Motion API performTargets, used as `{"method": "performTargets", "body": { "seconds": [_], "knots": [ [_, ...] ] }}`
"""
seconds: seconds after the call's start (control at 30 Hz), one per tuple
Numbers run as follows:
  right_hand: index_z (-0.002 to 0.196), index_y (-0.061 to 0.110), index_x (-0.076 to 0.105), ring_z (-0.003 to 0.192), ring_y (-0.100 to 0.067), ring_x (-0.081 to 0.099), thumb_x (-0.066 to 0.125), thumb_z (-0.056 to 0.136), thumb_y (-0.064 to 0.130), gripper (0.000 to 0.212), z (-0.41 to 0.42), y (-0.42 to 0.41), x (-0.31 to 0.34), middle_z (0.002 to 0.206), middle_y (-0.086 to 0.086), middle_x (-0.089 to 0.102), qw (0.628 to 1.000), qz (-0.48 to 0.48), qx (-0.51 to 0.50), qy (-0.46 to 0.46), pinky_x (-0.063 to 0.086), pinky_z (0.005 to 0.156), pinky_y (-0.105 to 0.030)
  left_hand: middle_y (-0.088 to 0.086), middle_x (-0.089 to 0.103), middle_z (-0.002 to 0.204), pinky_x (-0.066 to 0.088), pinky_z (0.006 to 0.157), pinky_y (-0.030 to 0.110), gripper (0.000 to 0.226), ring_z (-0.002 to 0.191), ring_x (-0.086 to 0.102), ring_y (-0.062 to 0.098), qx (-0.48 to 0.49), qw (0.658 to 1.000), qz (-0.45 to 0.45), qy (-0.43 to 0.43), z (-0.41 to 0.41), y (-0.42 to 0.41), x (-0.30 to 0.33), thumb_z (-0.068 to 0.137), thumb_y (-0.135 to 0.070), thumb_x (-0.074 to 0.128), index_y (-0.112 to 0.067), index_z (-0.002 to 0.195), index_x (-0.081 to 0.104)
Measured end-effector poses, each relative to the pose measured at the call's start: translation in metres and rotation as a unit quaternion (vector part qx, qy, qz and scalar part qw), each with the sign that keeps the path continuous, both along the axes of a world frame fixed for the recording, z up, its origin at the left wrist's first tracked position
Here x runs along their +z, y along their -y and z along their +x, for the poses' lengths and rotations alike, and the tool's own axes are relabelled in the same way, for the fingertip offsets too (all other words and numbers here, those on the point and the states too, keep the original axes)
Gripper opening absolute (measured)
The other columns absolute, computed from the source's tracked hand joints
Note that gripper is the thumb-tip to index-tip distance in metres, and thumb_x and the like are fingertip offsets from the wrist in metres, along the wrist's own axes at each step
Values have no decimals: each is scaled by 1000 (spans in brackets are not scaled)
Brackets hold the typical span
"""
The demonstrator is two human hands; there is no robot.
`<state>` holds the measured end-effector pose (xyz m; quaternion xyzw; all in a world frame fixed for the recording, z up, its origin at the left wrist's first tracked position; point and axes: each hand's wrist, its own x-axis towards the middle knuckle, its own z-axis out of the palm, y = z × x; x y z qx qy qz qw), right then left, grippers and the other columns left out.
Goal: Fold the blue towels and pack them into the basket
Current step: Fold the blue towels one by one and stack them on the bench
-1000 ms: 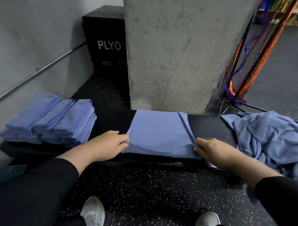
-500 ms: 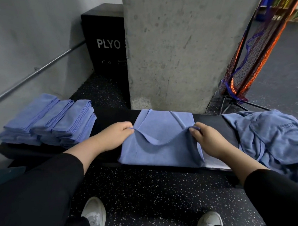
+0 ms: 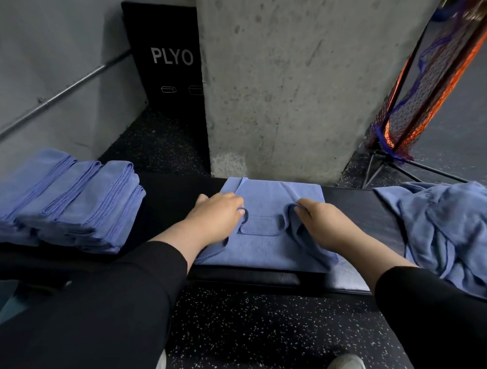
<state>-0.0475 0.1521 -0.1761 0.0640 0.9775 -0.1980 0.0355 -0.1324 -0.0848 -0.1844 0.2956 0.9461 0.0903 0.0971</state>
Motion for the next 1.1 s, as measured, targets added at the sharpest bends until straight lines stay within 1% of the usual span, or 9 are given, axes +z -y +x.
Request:
{"method": "performTargets", "body": {
  "seconds": [0.23,0.37,0.43,0.57,0.73,0.83,0.93,1.0,1.1],
  "knots": [
    [73,20,36,81,-33,51,35,107,32,36,22,10,13,90,-12,61,995,64,46,61,29,66,-36,-8,50,92,30,84,38,24,90,53,18,-44,997,-50,-39,26,16,6,106,-31,32,-23,89,47],
    [88,13,53,100,-34,57,36,107,30,31,43,21,33,111,-15,65,979,97,97,153,34,73,-34,-7,52,86,35,90,38,29,81,54,19,-78,996,-47,-14,53,34,17,106,-35,33,-29,79,37],
    [92,9,58,96,-32,55,38,105,29,31,52,23,39,108,-14,66,978,87,101,160,36,74,-34,-7,54,81,38,88,39,31,79,53,20,-77,996,-45,11,65,42,23,105,-39,33,-29,76,36],
    [67,13,47,70,-21,44,45,98,21,33,61,20,48,64,1,49,996,-41,26,79,34,60,-33,-4,56,73,41,68,42,29,73,53,17,-32,994,55,91,76,51,36,103,-39,42,-23,79,45],
    [71,16,33,61,-13,23,47,98,26,32,42,31,61,64,2,25,928,-323,-147,-111,17,56,-34,-10,41,61,32,59,30,31,57,37,6,32,948,303,91,62,19,61,102,-26,51,-10,76,47],
    [71,11,45,59,-14,40,49,100,32,36,17,34,55,57,6,46,953,-233,-138,-138,30,56,-35,-13,58,74,42,64,24,21,69,54,2,113,945,303,54,37,-4,58,103,-33,48,-25,87,58],
    [94,16,56,88,-30,59,52,98,35,20,-1,33,23,88,-2,66,993,-80,-83,-30,41,69,-35,-2,68,93,52,74,38,24,85,62,21,174,964,200,21,11,-7,35,103,-25,40,-22,101,63],
    [119,18,55,106,-29,60,56,97,34,27,-3,32,2,115,-3,67,998,-47,-43,28,47,83,-35,0,67,111,51,81,40,30,94,59,23,163,976,140,23,-3,-6,19,104,-23,36,-25,119,62],
    [128,18,56,111,-28,59,58,94,30,37,-6,28,-9,124,-4,62,999,-27,-24,5,48,87,-35,4,54,134,43,102,47,39,118,54,28,121,987,89,49,-16,-10,5,107,-25,34,-29,142,51]
  ]
}}
